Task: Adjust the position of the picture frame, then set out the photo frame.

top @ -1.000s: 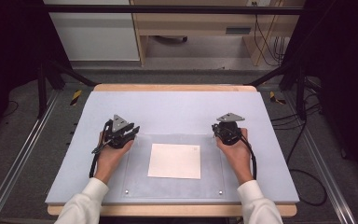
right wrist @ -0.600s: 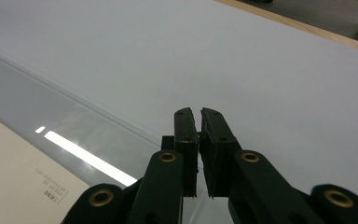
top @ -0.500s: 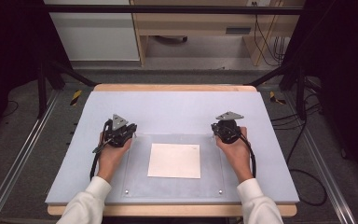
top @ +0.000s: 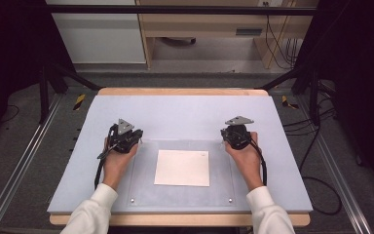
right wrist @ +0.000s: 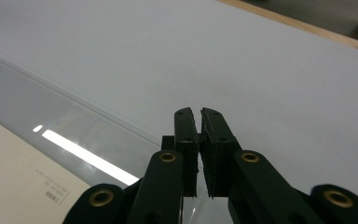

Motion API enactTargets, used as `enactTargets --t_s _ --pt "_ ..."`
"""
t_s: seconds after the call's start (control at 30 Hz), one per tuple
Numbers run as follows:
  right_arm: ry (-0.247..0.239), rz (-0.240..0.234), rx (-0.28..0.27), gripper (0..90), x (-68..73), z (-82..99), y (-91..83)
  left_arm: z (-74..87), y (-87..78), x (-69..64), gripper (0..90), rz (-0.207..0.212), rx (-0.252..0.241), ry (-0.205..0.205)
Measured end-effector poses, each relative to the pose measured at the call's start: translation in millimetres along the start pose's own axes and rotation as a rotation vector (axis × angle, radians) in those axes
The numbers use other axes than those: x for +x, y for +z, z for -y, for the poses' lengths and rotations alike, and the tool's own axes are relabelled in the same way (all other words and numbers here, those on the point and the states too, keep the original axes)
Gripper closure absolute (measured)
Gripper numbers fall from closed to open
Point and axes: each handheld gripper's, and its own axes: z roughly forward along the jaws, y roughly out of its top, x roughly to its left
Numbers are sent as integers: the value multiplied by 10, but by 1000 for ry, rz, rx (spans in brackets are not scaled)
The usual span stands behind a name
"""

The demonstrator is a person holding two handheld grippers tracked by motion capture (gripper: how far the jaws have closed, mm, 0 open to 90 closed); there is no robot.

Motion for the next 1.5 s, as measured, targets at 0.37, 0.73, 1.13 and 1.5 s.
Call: enactTargets --t_s 0.37,0.73,1.13,1.5 --pt "23 -3 88 861 -25 -142 62 -94 33 48 851 17 70 -3" --pt "36 -18 122 861 -62 -209 98 -176 82 103 851 43 123 5" --pt "46 -34 136 860 -100 -241 123 -229 115 150 852 69 161 4" --pt "51 -53 152 858 -146 -285 161 -273 138 192 852 99 200 19"
